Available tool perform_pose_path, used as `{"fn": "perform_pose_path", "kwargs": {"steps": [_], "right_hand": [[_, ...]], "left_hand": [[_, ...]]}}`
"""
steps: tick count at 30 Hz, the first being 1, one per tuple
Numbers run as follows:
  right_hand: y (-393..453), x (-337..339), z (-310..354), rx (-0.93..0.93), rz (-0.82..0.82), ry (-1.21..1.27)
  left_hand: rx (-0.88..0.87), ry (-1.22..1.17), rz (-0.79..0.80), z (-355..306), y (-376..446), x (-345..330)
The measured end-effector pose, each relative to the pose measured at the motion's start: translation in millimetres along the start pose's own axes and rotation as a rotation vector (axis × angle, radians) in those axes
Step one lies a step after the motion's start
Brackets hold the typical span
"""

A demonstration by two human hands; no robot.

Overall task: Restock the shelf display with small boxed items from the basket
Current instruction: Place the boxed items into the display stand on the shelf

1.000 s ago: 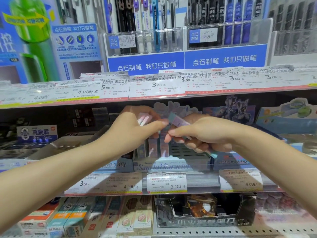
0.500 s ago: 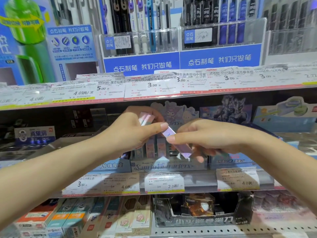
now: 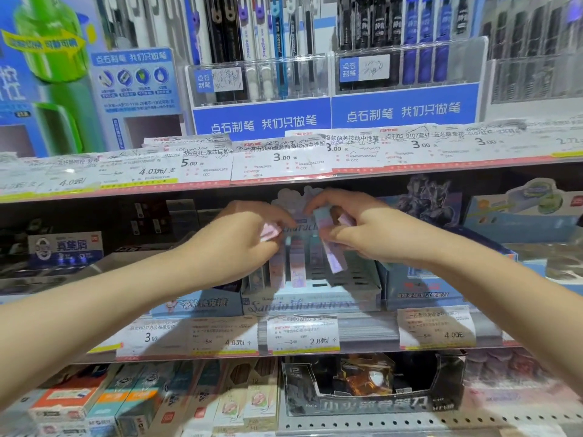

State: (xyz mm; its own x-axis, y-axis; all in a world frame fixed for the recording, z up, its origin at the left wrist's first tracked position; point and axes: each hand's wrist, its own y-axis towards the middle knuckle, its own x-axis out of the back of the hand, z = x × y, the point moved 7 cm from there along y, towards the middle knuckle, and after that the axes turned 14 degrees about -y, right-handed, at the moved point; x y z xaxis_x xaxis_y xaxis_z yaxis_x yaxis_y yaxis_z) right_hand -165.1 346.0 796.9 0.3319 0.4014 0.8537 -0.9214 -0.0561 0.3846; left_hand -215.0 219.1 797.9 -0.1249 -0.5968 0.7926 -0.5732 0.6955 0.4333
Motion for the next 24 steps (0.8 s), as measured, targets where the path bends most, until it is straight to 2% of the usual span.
{"fn": "perform_pose_path", "kwargs": {"steps": [3, 6, 10, 21, 24], "right_hand": [[11, 1, -10, -0.042, -0.038, -0.097], [20, -2, -14, -0.069, -0.051, -0.146], [29, -12, -16, -0.094, -0.013, -0.159], [36, -31, -17, -0.044, 0.044, -0.202], [33, -29, -17, -0.006, 0.000, -0.314]], "left_hand": [[-0.078, 0.353, 0.092, -1, -5, -5], [-0.030, 0.446, 0.221, 5, -9, -13], [-0.040, 0.442, 0.304, 23, -7, -18], [-0.058, 0.456, 0.279, 25, -6, -19], [-0.062, 0.450, 0.267, 26, -6, -19]]}}
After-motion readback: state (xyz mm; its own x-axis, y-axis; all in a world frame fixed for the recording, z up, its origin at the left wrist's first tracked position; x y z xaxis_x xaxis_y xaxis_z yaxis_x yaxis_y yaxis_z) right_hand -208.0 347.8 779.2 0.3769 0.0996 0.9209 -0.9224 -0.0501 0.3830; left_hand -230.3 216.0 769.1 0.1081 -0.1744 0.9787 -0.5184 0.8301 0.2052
